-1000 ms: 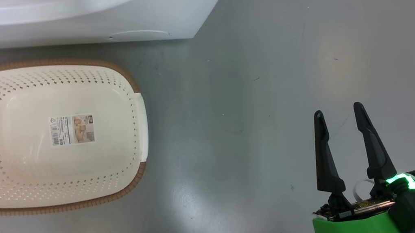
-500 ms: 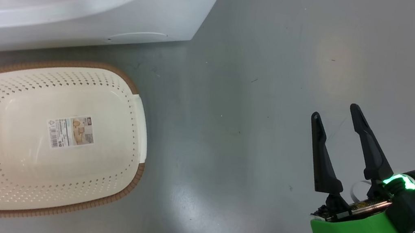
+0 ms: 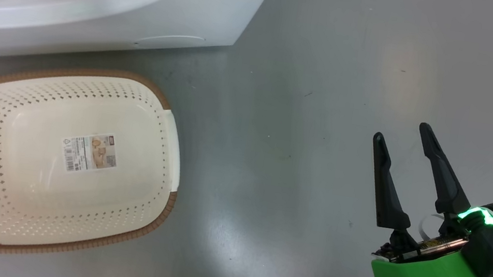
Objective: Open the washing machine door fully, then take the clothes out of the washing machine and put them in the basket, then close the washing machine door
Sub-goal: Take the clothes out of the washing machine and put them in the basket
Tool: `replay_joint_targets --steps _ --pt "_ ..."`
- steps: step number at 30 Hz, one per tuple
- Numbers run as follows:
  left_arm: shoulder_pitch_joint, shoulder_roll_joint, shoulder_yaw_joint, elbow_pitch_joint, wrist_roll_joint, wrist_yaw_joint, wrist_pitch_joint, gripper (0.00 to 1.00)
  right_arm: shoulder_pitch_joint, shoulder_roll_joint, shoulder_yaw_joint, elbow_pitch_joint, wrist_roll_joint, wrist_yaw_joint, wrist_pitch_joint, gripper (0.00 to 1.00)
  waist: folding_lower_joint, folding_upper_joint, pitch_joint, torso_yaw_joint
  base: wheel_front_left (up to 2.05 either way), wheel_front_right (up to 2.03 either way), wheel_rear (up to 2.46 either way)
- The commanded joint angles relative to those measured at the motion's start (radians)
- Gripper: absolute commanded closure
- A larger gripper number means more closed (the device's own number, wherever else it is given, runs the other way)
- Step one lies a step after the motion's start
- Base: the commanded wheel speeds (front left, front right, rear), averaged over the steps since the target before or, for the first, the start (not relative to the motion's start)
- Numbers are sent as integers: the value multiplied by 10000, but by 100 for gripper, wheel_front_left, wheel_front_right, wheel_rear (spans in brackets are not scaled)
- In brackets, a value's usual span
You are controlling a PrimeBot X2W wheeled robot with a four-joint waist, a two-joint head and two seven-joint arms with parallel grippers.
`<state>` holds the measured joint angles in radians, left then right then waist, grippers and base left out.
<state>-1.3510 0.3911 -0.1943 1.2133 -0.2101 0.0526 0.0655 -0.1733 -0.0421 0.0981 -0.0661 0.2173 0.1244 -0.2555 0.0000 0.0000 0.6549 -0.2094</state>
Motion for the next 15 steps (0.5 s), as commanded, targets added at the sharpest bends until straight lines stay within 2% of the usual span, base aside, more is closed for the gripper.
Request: replay_joint_targets --steps 1,15 --pt "228 616 241 -153 -176 -92 -207 100 42 -81 129 -213 28 63 -63 0 0 0 1 90 0 0 0" --pt "1543 290 901 -1767 -1228 -638 -2641 100 135 -81 -157 -260 -102 63 -63 0 0 0 -84 749 0 0 0"
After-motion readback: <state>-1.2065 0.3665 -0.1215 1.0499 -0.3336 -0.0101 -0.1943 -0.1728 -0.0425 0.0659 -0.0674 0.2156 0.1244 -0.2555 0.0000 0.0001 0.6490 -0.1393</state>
